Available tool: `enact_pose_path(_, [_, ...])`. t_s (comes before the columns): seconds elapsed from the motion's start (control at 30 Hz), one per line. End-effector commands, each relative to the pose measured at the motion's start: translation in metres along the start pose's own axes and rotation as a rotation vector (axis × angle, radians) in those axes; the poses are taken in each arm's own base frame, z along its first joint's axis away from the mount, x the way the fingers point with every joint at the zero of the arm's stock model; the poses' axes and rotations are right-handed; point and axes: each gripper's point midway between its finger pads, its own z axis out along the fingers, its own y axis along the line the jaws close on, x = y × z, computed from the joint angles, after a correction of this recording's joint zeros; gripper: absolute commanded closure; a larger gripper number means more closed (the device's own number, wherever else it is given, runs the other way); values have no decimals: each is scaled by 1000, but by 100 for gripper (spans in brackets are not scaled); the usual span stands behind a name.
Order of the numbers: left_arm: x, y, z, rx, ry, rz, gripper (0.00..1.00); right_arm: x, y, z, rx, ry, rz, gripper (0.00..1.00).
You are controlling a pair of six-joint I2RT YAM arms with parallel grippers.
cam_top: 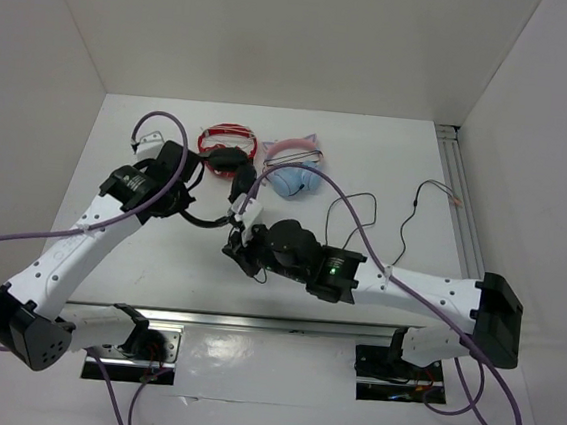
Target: Wrap the headphones
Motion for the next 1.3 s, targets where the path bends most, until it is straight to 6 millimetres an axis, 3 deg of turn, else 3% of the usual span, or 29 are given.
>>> enact_pose_path(0.0, [-19,-20,-15,135,-61,39,100,-42,-33,-24,204,-43,-70,100])
enact_pose_path(0.1, [-14,-17,-18,134,-44,94,100,-37,-52,-28,292,46,-135,100])
enact_pose_path(0.13, [-14,-11,-17,108,-48,102,100,-47,-54,-30,307,48,-145,100])
enact_pose_path(0.17, [-17,-3,-18,75,-60,110,100,-43,-59,-28,334,81,-153,100])
enact_pose_path(0.2, [-17,-1,-18,62,-62,115,100,-42,-73,-36,418,102,-163,100])
enact_pose_path(0.27, [-18,0,-18,57,-59,139,100,-41,-74,-39,480,104,-181,100])
enact_pose_path(0.3, [-18,0,-18,57,-59,151,100,-48,-84,-44,570,68,-179,100])
enact_pose_path(0.63, [20,-21,-16,136,42,368,100,-54,-125,-80,977,41,-275,100])
enact_pose_path(0.77, [26,-26,-22,177,57,402,100,-54,-127,-77,959,-17,-261,88])
enact_pose_path(1.07, [27,-33,-43,288,75,471,100,-46,-148,-71,917,-94,-178,79])
enact_pose_path(1.17, [29,-34,-46,307,88,497,100,-53,-155,-75,933,-146,-153,71])
enact_pose_path(1.27, [39,-33,-44,322,120,539,100,-58,-165,-79,917,-165,-133,70])
